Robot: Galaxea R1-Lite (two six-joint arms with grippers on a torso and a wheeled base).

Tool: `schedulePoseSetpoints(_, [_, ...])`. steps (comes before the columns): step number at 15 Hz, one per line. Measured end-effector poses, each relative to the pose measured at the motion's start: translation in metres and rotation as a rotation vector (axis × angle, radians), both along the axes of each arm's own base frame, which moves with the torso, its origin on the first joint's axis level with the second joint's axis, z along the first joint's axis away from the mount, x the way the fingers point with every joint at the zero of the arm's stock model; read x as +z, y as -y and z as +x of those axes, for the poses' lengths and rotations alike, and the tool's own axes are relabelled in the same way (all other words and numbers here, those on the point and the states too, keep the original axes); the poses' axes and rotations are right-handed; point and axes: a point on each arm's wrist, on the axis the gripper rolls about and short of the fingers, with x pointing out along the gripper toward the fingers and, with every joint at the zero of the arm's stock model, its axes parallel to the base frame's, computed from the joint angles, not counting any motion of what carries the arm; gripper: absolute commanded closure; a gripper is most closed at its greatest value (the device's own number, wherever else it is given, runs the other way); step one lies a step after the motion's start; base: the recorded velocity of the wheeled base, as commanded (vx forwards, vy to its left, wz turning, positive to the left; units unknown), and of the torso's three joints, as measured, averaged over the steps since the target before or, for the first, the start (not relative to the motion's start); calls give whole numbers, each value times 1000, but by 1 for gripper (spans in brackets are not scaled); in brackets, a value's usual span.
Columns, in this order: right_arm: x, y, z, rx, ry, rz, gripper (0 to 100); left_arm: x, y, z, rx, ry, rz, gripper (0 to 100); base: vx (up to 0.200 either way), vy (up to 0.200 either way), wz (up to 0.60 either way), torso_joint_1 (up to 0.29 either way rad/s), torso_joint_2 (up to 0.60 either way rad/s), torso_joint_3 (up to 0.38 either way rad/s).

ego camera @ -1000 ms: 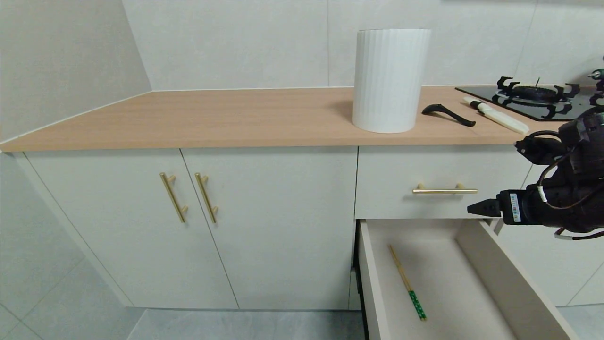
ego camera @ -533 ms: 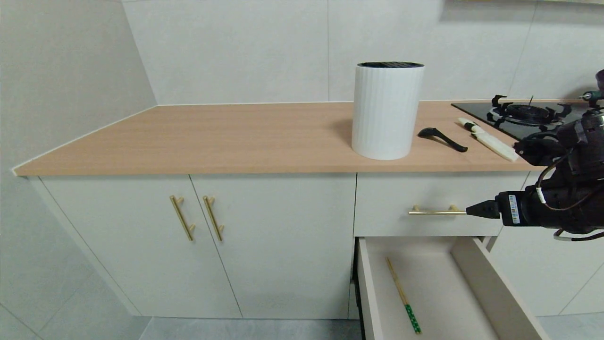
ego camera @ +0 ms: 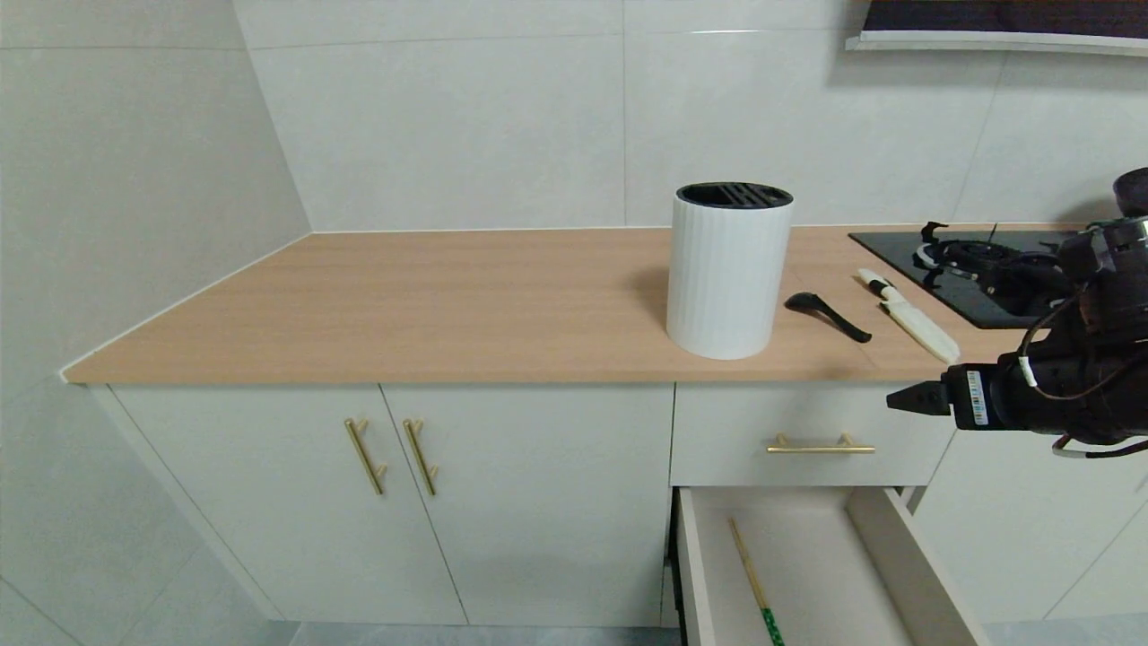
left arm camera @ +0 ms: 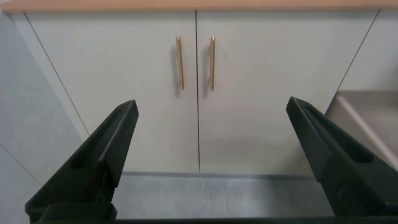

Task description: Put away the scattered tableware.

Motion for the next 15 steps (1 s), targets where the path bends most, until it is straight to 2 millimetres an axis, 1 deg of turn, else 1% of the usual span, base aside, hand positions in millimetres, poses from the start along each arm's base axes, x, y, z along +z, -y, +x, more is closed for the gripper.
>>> schedulePoseSetpoints(3, [0, 0, 0, 0, 1, 0, 0, 0, 0, 0, 0, 0, 0, 0, 0, 0, 0, 146, -334, -194])
schedulePoseSetpoints(6, [3, 0, 8, -8, 73, 15, 0, 0, 0, 0, 0, 0, 0, 0, 0, 0, 0, 17, -35, -24])
schedulePoseSetpoints(8, [9, 4, 27, -34, 231, 42, 0, 0, 0, 0, 0, 0, 0, 0, 0, 0, 0, 0, 0, 0])
schedulePoseSetpoints(9, [10, 6, 37, -39, 280, 48, 0, 0, 0, 0, 0, 1, 0, 0, 0, 0, 0, 0, 0, 0])
schedulePoseSetpoints(12, [3, 13, 66, 9, 336, 11, 0, 0, 0, 0, 0, 1, 0, 0, 0, 0, 0, 0, 0, 0])
schedulePoseSetpoints(15, [-5, 22, 111, 119, 357, 46, 0, 0, 0, 0, 0, 1, 0, 0, 0, 0, 0, 0, 0, 0])
